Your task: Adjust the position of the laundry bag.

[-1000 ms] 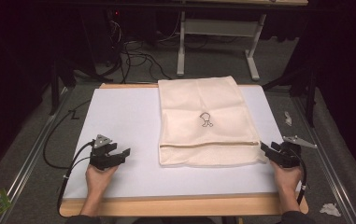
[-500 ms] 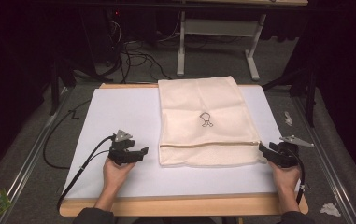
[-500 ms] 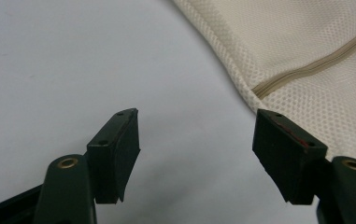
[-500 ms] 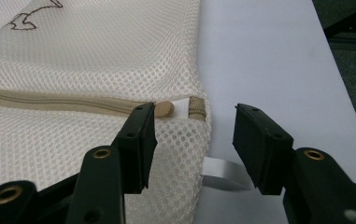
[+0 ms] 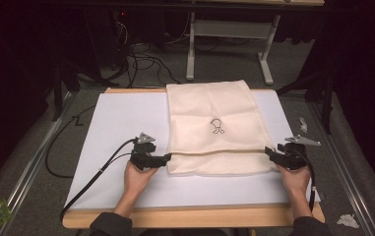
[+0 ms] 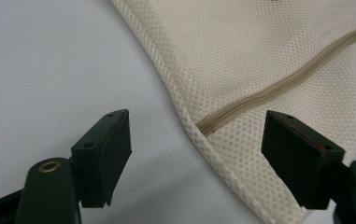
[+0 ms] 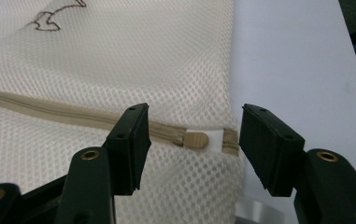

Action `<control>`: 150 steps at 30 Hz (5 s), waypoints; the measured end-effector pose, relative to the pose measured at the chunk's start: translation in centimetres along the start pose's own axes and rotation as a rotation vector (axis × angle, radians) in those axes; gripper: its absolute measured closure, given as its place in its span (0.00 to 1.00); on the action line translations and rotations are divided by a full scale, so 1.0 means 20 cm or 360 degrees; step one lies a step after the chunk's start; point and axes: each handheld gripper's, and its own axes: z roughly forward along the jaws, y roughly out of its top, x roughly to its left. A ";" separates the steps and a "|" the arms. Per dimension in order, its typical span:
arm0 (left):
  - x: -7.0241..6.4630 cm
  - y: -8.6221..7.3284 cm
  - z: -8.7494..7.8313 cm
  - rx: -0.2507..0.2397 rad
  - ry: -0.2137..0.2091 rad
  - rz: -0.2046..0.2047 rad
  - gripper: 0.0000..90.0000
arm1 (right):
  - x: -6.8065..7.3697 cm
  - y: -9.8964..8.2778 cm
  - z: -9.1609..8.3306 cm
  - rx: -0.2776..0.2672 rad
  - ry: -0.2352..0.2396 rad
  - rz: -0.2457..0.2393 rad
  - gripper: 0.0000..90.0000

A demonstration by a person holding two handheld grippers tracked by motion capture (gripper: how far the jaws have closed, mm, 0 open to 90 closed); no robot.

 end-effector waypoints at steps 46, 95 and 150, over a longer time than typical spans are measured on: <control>-0.12 0.08 0.23 0.0156 0.0135 0.0122 0.54 | -0.03 0.02 0.13 0.0201 0.0012 -0.0038 0.62; 0.11 0.20 -0.02 0.0050 0.0110 0.0083 0.92 | 0.19 0.11 0.14 0.0015 0.0328 -0.0001 0.91; 0.23 -0.11 -0.25 0.0067 0.0036 -0.0074 0.90 | 0.48 -0.04 0.02 0.0039 0.0421 -0.0213 0.90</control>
